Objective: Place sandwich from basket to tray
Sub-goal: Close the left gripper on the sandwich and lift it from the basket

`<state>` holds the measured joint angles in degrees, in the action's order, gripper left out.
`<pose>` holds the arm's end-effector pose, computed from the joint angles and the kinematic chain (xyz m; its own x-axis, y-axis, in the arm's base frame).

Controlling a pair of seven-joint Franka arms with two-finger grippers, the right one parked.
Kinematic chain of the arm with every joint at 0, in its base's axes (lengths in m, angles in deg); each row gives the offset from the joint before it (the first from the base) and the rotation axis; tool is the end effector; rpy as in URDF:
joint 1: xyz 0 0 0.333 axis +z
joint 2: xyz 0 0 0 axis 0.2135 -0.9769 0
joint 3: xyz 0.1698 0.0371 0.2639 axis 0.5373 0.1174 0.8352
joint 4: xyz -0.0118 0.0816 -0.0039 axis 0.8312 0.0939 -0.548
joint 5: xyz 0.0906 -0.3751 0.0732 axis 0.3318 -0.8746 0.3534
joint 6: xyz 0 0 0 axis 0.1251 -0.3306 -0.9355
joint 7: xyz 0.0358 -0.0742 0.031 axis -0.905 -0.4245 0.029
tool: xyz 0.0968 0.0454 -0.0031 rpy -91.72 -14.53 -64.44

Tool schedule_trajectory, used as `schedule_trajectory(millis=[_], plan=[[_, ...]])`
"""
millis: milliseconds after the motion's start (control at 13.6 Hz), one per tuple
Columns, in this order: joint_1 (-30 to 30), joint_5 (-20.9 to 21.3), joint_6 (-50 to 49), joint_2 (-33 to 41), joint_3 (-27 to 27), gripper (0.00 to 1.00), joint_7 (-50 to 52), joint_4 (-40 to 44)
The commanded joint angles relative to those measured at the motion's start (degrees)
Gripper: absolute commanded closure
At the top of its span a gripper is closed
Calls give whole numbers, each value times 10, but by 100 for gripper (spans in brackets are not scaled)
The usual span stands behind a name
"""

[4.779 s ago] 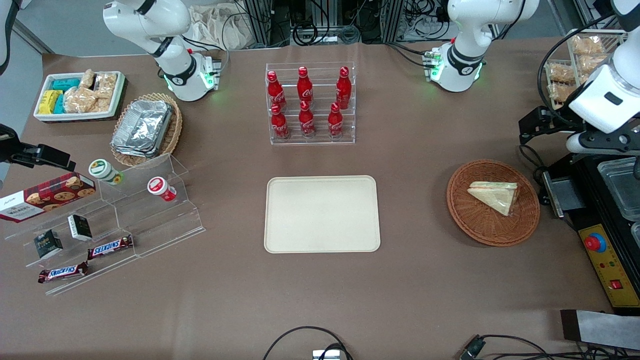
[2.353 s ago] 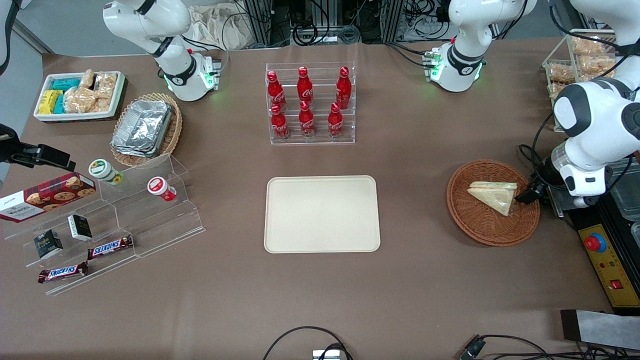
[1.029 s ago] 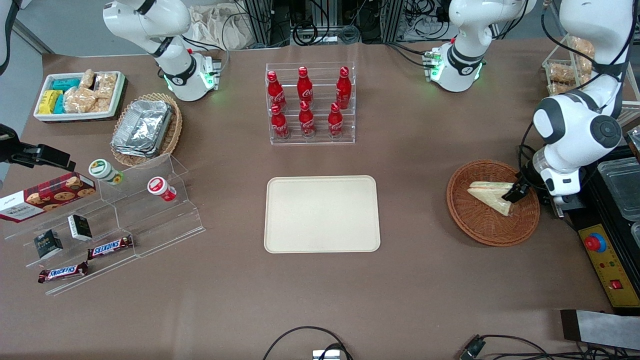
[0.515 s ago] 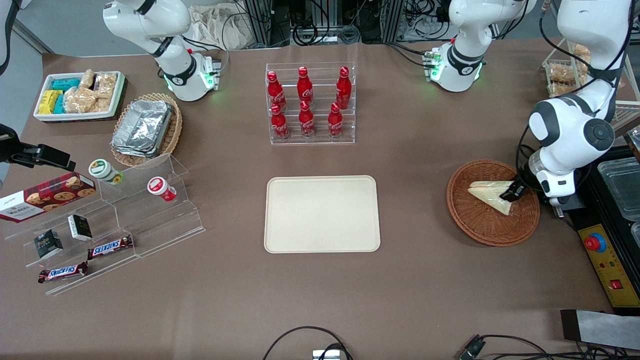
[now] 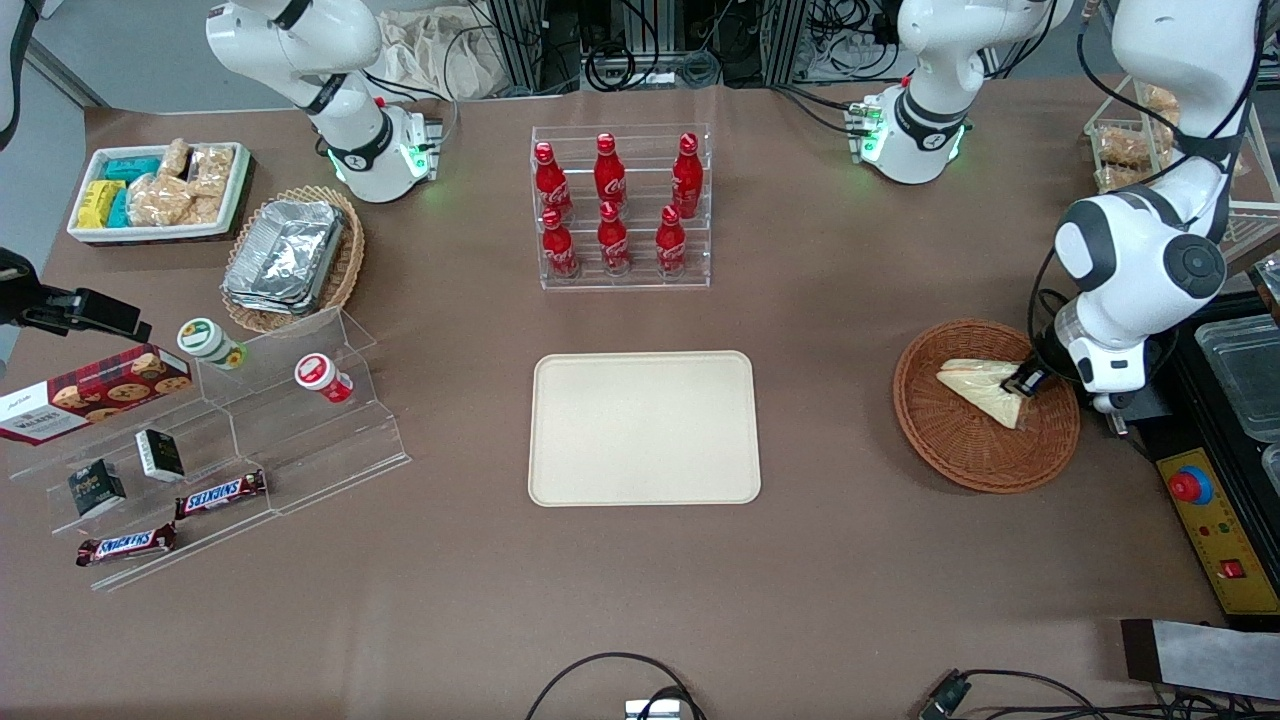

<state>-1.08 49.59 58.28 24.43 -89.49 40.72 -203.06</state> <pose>0.5083 0.0613 0.2644 0.7048 0.7084 -0.0369 0.7094 -0.7033 0.0461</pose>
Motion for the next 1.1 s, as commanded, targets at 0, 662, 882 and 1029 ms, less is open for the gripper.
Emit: schedule_trajectory(millis=[0, 662, 882, 1029], plan=[[-3, 7, -67, 44, -3, 87, -45, 26], [-3, 47, -285, 45, -143, 92, -120, 231], [-3, 47, -281, 38, -191, 94, -125, 244], [-3, 47, -279, 31, -221, 94, -120, 252]])
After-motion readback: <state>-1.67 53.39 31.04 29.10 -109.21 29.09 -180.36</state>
